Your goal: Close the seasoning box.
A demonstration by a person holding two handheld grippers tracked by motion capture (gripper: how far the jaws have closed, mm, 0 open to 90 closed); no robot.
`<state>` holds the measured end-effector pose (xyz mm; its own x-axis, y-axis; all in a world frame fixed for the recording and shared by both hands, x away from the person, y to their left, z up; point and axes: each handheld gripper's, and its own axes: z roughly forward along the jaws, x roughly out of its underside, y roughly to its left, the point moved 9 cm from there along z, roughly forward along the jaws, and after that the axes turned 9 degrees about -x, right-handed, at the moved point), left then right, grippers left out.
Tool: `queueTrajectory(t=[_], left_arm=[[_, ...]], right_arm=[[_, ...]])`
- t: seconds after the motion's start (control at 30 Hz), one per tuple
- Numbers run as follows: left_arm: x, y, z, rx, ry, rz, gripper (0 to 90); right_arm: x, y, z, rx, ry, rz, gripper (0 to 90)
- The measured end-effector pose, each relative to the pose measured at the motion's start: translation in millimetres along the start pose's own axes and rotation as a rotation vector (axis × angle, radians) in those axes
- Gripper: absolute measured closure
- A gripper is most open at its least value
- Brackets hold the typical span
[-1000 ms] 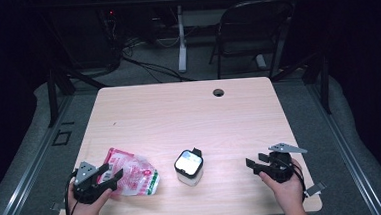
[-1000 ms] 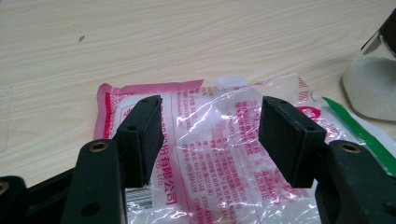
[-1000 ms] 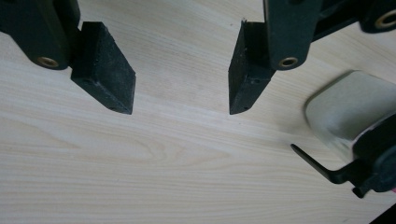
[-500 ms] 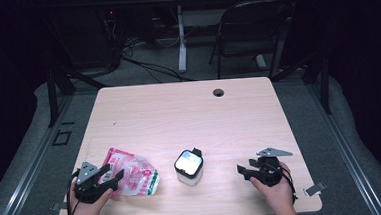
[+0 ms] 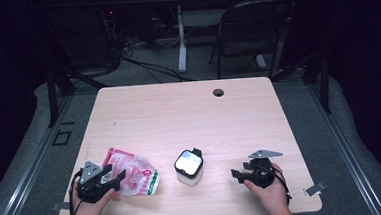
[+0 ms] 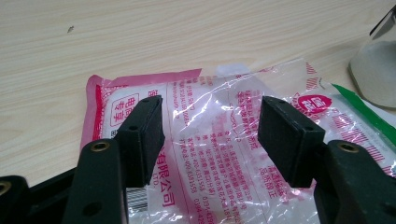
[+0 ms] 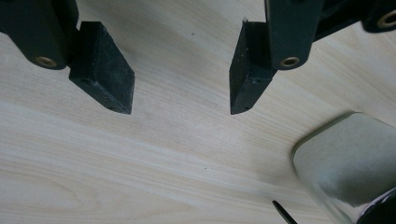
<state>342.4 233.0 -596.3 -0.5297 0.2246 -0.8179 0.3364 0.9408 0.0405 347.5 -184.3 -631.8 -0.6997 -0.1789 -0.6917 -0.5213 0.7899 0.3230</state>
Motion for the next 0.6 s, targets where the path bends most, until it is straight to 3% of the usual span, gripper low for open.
queueTrajectory(t=[0.6], left_arm=[[1.5,-0.5,2.6,-0.004,0.011,0.000,40.2]], right_arm=[[-0.4,-6.2,-0.4,0.000,-0.002,0.023,40.4]])
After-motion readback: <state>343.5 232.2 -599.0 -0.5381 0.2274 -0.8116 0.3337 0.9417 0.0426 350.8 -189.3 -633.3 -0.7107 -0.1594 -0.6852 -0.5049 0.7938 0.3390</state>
